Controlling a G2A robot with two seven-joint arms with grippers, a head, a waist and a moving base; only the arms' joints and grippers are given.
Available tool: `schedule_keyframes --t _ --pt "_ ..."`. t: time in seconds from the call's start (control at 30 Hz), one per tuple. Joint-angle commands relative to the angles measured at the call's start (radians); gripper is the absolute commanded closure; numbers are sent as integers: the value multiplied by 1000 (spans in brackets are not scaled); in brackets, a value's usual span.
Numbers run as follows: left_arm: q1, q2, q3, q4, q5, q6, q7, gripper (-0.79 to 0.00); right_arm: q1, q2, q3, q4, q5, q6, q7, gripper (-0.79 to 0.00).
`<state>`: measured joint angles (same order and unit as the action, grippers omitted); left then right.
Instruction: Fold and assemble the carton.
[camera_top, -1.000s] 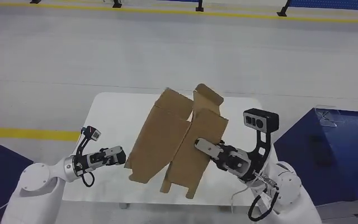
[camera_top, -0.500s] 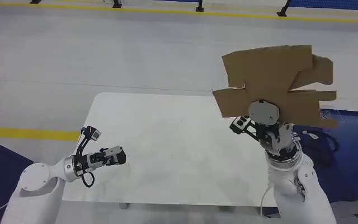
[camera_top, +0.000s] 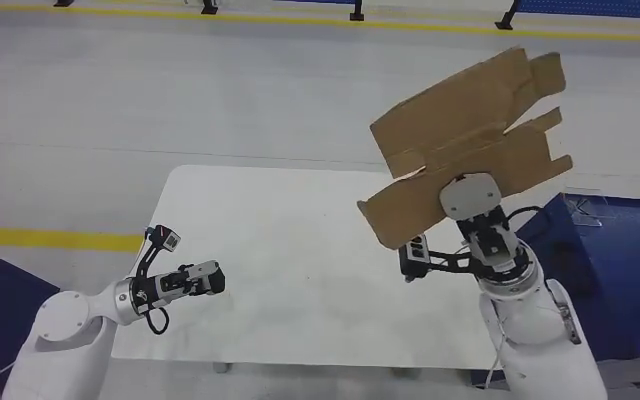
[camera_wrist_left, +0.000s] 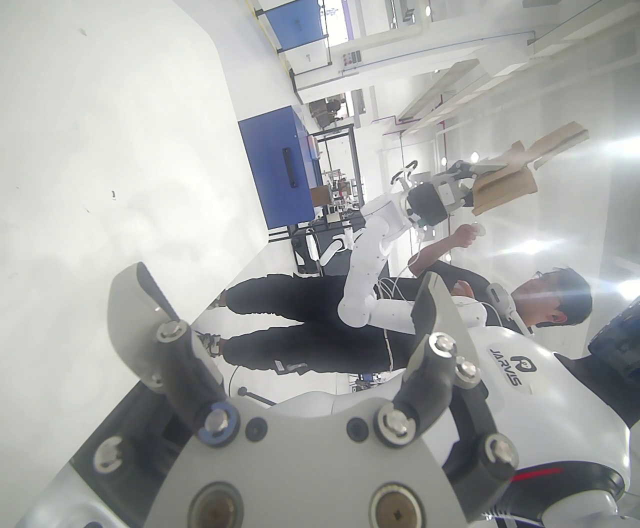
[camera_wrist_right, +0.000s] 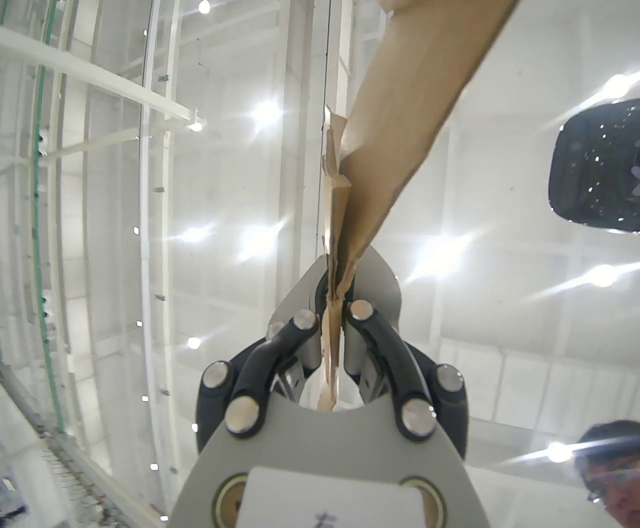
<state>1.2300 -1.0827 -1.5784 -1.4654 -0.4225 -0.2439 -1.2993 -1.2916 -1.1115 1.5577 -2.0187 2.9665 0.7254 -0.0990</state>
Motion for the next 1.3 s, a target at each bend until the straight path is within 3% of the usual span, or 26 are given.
schedule_keyframes --t 0.0,0.1,0.33,0.5,0.73,0.93,1.27 --pt "0 0 0 0 0 0 0 -785 9 -2 86 -23 -275 4 78 0" --pt "0 0 0 0 0 0 0 -785 5 -8 154 -72 -714 -14 246 0" --pt "0 0 0 0 0 0 0 -785 -12 -1 134 -55 -1570 -150 683 0" --pt "0 0 0 0 0 0 0 -785 9 17 31 72 -2007 -283 945 0" --pt "0 0 0 0 0 0 0 -785 136 29 -97 322 -2261 -373 1143 0" --pt "0 0 0 0 0 0 0 -785 285 22 -189 535 -2316 -514 1249 0" --pt "0 0 0 0 0 0 0 -785 285 22 -189 535 -2316 -514 1249 0"
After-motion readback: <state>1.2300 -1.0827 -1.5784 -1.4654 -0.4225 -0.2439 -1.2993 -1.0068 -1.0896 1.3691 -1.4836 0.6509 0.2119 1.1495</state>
